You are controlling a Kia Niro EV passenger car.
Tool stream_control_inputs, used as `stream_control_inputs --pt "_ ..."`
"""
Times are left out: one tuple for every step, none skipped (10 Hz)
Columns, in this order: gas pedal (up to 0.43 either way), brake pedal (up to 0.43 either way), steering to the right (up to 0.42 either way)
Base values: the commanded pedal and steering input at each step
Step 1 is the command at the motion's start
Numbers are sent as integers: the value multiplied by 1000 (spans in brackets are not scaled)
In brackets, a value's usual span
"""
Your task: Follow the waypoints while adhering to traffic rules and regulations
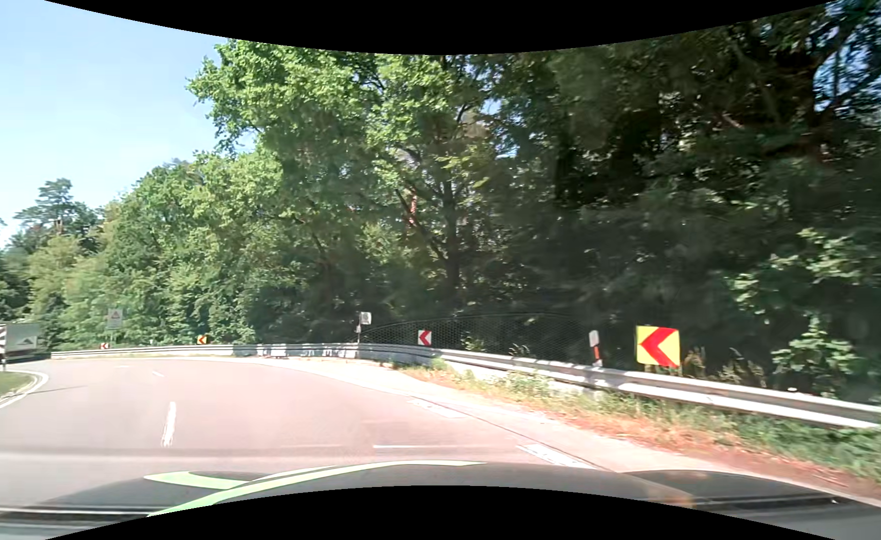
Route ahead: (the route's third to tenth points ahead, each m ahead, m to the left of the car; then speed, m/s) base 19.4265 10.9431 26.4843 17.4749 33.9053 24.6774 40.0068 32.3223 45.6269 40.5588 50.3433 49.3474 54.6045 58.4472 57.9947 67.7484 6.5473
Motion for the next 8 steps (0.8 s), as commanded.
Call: stream_control_inputs --pt "228 0 -280" --pt "228 0 -274" --pt "228 0 -266" --pt "228 0 -257" --pt "240 0 -244" --pt "240 0 -234" --pt "240 0 -223" --pt "240 0 -204"
